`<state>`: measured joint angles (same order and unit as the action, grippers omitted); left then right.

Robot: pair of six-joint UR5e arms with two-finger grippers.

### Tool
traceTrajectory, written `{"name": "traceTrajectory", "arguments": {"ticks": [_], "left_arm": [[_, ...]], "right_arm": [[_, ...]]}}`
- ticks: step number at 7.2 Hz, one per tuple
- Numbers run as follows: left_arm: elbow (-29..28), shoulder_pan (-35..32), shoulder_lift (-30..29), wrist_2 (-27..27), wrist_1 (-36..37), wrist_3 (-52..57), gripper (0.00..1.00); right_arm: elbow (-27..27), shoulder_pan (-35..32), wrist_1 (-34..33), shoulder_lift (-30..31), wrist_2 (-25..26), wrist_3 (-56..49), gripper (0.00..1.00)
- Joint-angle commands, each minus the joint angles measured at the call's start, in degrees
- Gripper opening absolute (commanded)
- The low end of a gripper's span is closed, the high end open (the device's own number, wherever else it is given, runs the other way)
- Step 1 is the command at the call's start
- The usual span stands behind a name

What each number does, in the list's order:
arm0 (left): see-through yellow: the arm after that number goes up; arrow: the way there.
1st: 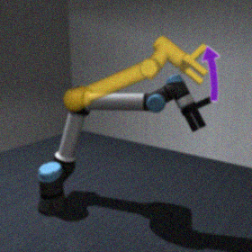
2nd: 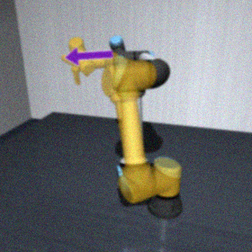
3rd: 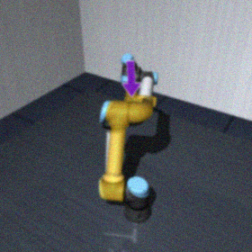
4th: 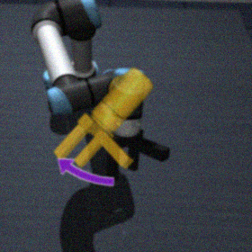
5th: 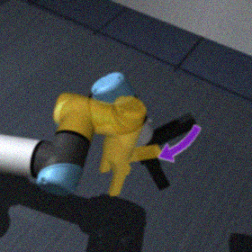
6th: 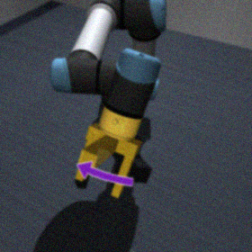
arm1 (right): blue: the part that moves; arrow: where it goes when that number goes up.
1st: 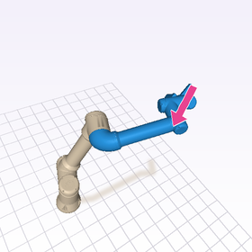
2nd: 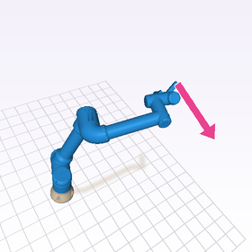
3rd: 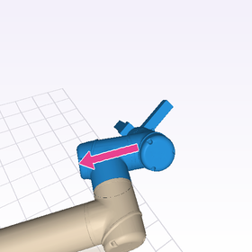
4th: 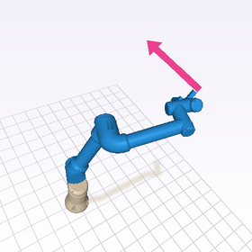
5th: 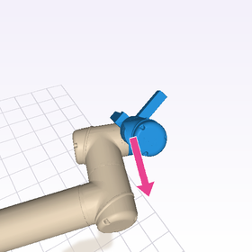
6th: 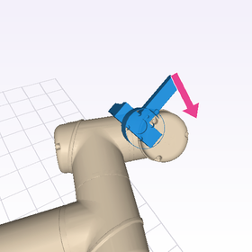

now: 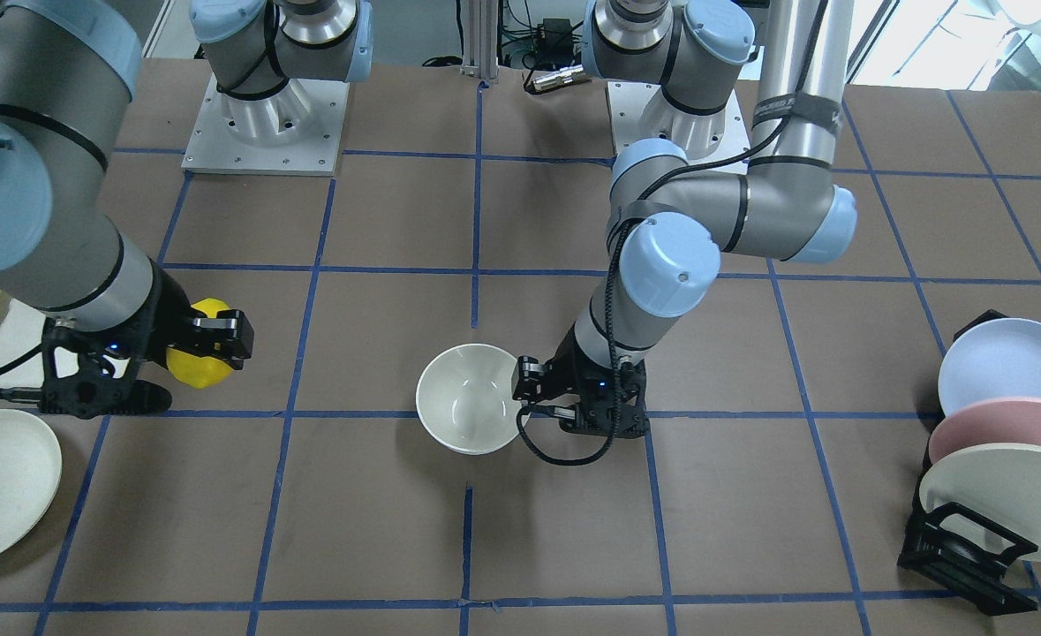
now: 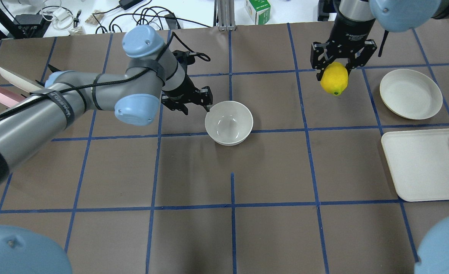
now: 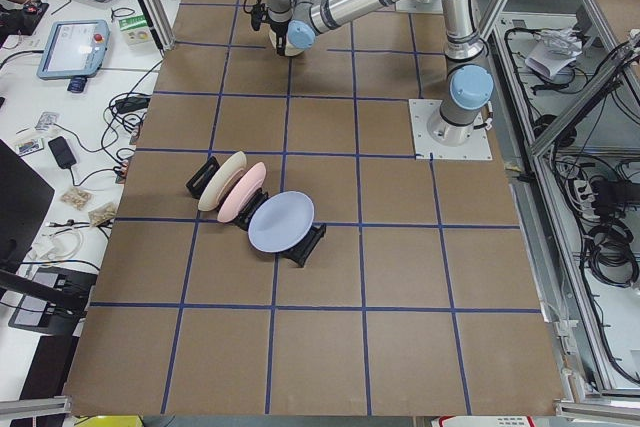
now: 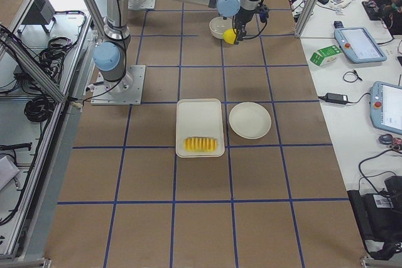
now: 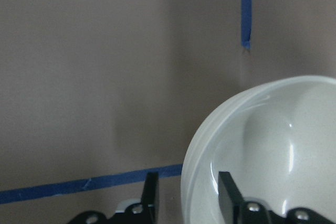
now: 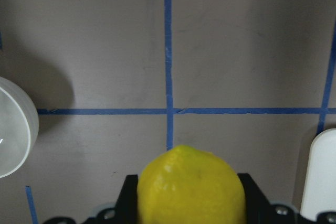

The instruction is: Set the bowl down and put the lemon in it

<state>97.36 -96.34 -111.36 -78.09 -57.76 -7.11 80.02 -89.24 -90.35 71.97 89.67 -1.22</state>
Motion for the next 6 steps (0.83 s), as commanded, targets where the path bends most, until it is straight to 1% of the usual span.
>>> {"name": "traceTrajectory", "arguments": {"ticks": [1, 2, 3, 4, 5, 6], "left_arm": [[-7.1, 5.5, 7.4, -7.1, -19.1, 8.0, 0.89], [-10.7, 7.4, 11.0, -10.7, -27.5, 10.4, 0.89], [-13.0, 8.3, 13.7, -10.6, -32.6, 10.4, 0.89], [-13.4, 8.1, 16.1, -10.6, -33.8, 10.4, 0.89], [-13.1, 8.5, 16.7, -10.5, -33.9, 10.4, 0.89], [-12.6, 8.2, 16.8, -10.7, -33.9, 10.1, 0.89]], "right_arm": [[0.1, -5.0, -1.2, -0.3, -3.2, 4.4, 0.00], [0.1, -6.8, -3.8, -1.9, -3.8, 7.0, 0.00], [0.1, -10.0, -6.0, -3.1, -3.8, 10.2, 0.00], [0.0, -12.3, -8.7, -5.1, -4.1, 15.0, 0.00], [0.1, -14.3, -11.2, -6.7, -4.3, 17.1, 0.00], [0.0, -15.5, -11.4, -9.2, -4.3, 20.1, 0.00]]}}
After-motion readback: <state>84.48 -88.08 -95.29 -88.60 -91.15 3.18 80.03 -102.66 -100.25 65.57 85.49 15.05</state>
